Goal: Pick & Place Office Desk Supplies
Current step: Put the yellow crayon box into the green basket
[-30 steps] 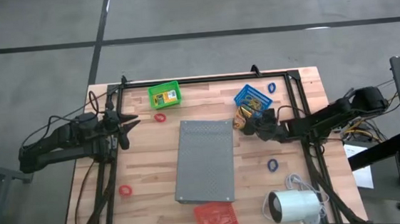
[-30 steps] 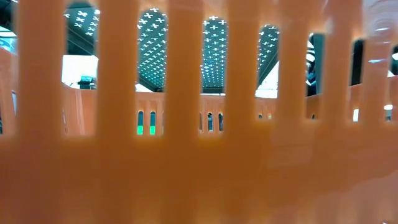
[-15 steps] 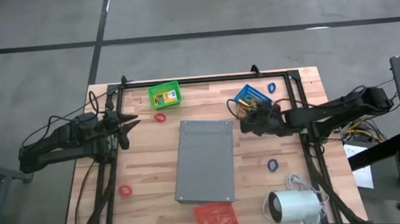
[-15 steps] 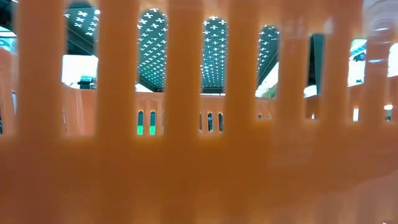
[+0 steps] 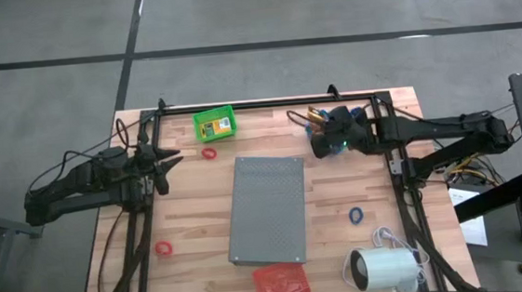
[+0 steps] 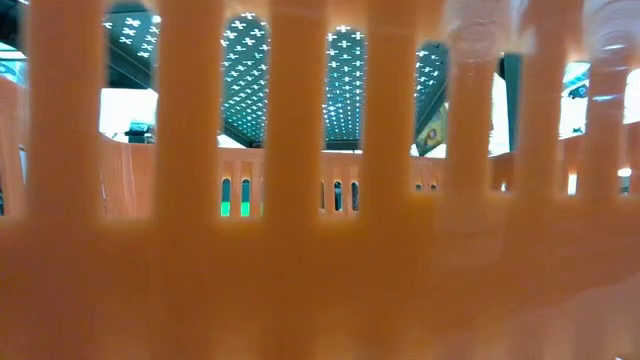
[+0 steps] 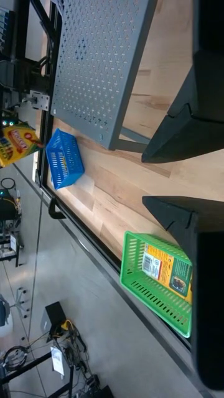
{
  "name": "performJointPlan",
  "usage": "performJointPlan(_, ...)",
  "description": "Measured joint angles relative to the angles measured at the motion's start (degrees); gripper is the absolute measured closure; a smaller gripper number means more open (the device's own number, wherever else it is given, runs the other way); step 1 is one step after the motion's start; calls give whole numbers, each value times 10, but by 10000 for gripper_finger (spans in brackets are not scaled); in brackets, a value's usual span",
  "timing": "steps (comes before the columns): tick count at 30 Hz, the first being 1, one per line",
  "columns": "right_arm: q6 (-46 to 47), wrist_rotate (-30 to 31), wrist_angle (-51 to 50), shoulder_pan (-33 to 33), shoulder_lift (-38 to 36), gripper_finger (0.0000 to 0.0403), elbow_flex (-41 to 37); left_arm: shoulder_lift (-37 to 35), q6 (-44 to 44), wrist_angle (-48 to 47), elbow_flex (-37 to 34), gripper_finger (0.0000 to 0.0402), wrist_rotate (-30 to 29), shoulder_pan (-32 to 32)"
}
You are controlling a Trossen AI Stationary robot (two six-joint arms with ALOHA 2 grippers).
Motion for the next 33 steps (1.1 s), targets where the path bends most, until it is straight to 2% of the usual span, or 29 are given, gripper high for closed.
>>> performJointPlan(6, -81, -81, 15, -56, 8, 365, 44, 0, 0, 0, 0, 303, 0, 0)
performJointPlan(16, -168, -241, 119, -146, 70, 365, 90, 0, 0, 0, 0, 303, 0, 0)
performJointPlan(22, -198, -357, 143, -197, 144, 364, 156, 0, 0, 0, 0, 303, 0, 0)
performJointPlan(26, -213, -400, 151, -216, 209, 364, 219, 0, 0, 0, 0, 303, 0, 0)
performJointPlan(33, -322, -479, 126, -234, 326, 365, 359, 0, 0, 0, 0, 303, 0, 0)
